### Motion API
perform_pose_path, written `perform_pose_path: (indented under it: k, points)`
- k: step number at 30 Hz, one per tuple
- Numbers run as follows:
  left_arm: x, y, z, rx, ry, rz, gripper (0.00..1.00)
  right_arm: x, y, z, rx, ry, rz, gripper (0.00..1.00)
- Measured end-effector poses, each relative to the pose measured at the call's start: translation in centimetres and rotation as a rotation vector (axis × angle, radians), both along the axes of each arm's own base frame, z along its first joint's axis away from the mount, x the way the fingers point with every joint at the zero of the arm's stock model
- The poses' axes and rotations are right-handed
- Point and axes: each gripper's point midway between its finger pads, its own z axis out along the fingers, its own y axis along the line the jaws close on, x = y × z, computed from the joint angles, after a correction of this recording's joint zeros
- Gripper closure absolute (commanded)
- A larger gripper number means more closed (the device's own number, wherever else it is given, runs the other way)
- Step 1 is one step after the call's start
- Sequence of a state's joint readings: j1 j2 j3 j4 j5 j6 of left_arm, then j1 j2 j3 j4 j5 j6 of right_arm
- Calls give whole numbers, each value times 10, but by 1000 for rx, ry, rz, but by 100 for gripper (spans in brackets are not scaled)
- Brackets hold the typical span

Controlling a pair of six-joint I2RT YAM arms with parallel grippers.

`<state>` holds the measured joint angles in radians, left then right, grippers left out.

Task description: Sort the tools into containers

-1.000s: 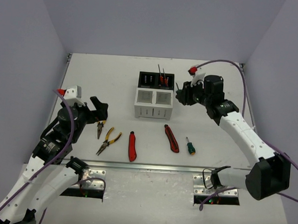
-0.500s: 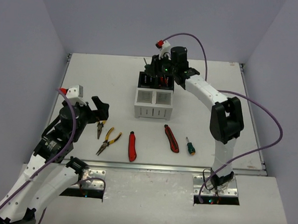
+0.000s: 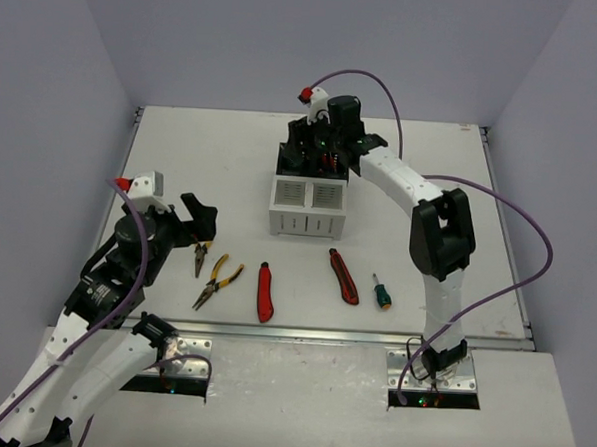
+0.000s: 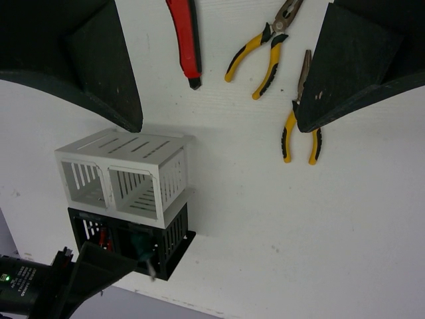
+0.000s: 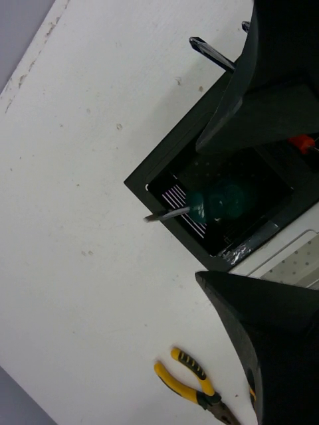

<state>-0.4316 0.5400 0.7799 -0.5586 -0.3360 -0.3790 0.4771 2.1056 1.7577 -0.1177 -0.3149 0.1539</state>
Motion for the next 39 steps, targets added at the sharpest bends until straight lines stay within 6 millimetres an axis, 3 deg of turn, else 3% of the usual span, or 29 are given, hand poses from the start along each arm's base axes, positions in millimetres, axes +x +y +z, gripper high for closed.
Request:
perform_pose_path:
  k: [4,7,11,12,16,19,21,23,27,29,32,39]
  points:
    - [-3,1,6,-11,-25,0,0,-1,1,7,-12,-7,7,15]
    - [-3,1,6,-13,-25,-6,0,-7,-3,14,-32,-4,-2,2]
    - [-3,0,6,-10,-24,-8,0,-27,-28,43,-79,-14,-84,1]
    - [-4,1,6,-10,-24,-7,0,-37,-40,55,-87,-22,-122,1]
    - [-5,2,8,-14,-34,-4,0,-114,-113,97,-111,-59,-303,1]
    - [-6,3,11,-18,-46,-1,0,-176,-163,104,-99,-74,-402,1]
    - [-6,3,11,-18,-47,-1,0,-207,-185,82,-123,-17,-445,2]
    - [-6,3,11,-18,-46,-1,0,-228,-197,48,-155,76,-477,5]
    - [-5,2,9,-14,-37,-2,0,-280,-218,-61,-342,402,-508,17]
    - [-4,2,7,-12,-31,-4,0,-306,-229,-98,-449,555,-516,22]
    - [-4,1,7,-11,-28,-5,0,-324,-235,-123,-538,686,-510,24]
    - [-4,0,6,-11,-25,-10,0,-327,-232,-152,-613,786,-477,36]
